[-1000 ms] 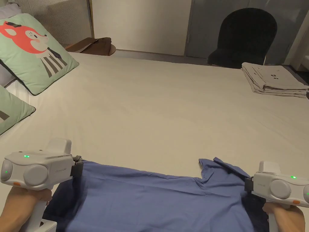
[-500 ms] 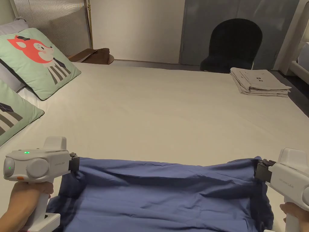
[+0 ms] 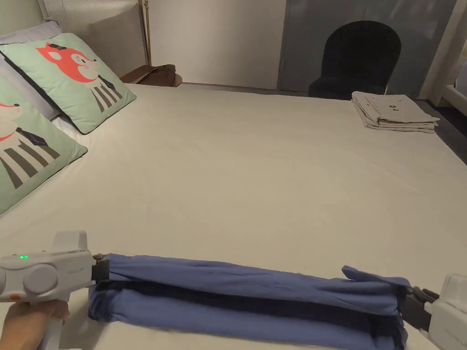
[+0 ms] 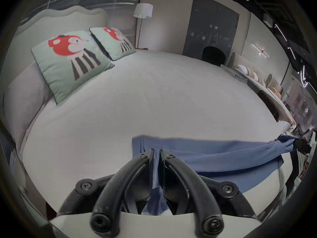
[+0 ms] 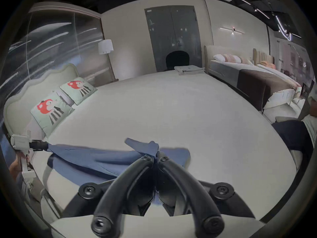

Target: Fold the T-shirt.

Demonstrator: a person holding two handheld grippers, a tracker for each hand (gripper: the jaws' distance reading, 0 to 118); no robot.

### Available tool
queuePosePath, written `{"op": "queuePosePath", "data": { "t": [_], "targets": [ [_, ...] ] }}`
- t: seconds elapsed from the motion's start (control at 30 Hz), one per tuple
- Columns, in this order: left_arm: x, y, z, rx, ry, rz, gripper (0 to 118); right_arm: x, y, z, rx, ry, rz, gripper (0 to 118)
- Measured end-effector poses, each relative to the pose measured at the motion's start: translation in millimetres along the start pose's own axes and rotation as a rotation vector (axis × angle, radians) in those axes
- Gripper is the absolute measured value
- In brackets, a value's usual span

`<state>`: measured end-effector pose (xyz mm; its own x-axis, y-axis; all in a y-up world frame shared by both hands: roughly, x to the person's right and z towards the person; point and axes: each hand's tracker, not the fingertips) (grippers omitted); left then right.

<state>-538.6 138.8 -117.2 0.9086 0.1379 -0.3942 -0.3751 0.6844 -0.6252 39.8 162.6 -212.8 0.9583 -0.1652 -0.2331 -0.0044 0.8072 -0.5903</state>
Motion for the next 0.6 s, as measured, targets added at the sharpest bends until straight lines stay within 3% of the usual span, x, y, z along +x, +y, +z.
{"op": "queuePosePath", "data": {
  "t": [0.27,0.43,0.47,0.5,0.53,0.57,0.6],
  "targets": [
    [3,-39,-11,-0.060,0.053,-0.049,3,14,-51,-31,-0.123,-0.117,-0.025,1],
    [10,-41,-11,-0.056,0.078,-0.102,4,9,-49,-29,-0.123,-0.126,-0.043,1],
    [11,-40,-10,-0.049,0.073,-0.109,9,8,-45,-25,-0.111,-0.121,-0.036,4],
    [11,-38,-9,-0.045,0.076,-0.101,19,4,-40,-21,-0.095,-0.116,-0.027,12],
    [13,-34,-7,-0.040,0.082,-0.088,41,-1,-34,-17,-0.076,-0.117,-0.017,29],
    [15,-27,-1,-0.025,0.070,-0.064,73,-9,-25,-12,-0.046,-0.133,0.006,61],
    [18,-20,7,0.017,0.028,-0.027,90,-15,-15,-7,-0.006,-0.132,0.031,85]
  ]
}}
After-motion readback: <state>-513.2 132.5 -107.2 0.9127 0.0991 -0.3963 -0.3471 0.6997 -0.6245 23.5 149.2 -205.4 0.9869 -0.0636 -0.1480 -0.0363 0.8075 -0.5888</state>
